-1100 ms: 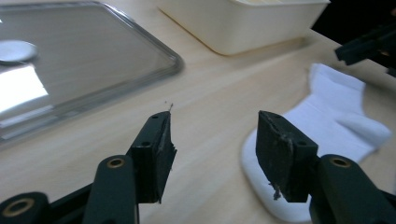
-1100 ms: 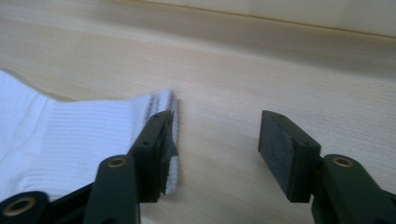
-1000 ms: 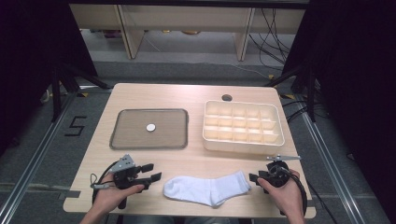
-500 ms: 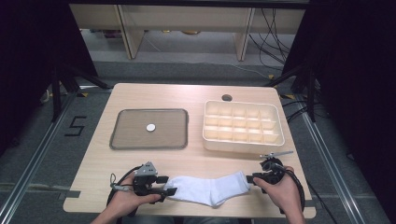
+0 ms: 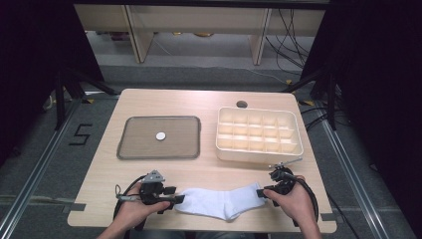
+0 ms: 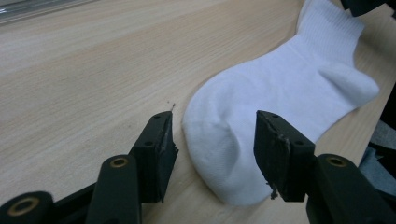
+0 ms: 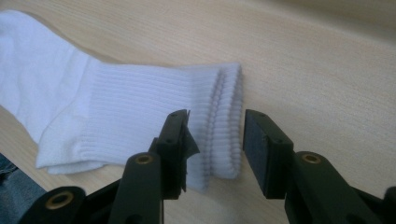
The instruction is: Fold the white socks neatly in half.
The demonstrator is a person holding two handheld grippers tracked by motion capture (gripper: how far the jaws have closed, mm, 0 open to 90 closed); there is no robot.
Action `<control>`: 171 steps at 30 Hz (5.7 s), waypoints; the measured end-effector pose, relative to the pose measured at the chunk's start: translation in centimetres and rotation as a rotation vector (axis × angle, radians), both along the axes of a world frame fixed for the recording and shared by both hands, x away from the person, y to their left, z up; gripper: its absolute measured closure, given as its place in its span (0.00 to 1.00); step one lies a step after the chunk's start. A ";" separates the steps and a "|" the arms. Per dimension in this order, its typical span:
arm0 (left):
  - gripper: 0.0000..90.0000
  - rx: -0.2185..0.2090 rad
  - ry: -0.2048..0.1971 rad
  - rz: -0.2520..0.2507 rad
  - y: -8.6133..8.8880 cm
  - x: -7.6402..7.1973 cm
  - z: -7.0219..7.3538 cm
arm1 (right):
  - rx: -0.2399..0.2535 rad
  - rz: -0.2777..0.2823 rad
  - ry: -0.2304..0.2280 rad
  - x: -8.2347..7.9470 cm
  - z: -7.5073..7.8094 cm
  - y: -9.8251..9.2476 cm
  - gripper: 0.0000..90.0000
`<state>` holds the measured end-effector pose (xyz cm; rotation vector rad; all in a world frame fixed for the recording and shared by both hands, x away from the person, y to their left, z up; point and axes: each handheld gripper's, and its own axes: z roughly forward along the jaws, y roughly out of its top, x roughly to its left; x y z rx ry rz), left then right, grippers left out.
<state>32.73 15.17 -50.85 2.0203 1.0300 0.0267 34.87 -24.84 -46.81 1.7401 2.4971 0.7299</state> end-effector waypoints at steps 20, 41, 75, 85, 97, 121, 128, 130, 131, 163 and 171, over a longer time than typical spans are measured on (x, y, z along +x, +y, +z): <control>0.91 -0.060 0.091 -0.020 -0.5 0.5 -1.1 | -0.036 0.023 0.023 -0.3 -0.8 0.6 0.71; 0.91 -0.166 0.155 -0.067 0.2 1.4 2.4 | 0.072 0.321 0.057 -1.3 -0.5 8.8 1.00; 0.92 -0.240 0.023 -0.128 -2.2 1.1 6.3 | 0.145 0.329 0.060 -0.7 -2.4 12.2 0.95; 0.92 -0.231 0.028 -0.126 -1.9 1.3 6.3 | 0.141 0.280 -0.001 -0.5 0.2 10.1 0.99; 0.91 -0.214 0.016 -0.117 -1.8 1.6 6.7 | 0.048 0.021 -0.042 0.6 0.7 2.0 1.00; 0.91 -0.194 0.008 -0.150 -2.7 1.5 6.8 | 0.028 0.077 0.028 -0.1 -1.9 3.7 0.98; 0.91 -0.173 -0.006 -0.137 -2.6 1.4 6.8 | 0.036 0.083 0.016 -0.1 -1.6 4.2 0.98; 0.91 -0.184 -0.008 -0.147 -2.7 1.5 6.7 | 0.032 0.086 0.012 -0.1 -1.6 4.1 0.99; 0.91 -0.184 -0.004 -0.151 -2.7 1.5 6.6 | 0.030 0.072 0.008 -0.1 -1.5 4.3 0.99; 0.91 -0.148 0.004 -0.163 -4.7 1.7 5.9 | 0.094 0.094 -0.033 -0.6 -2.0 5.8 0.97; 0.91 -0.135 0.010 -0.168 -4.9 1.6 5.8 | 0.120 0.118 -0.081 -1.4 -0.5 6.3 0.97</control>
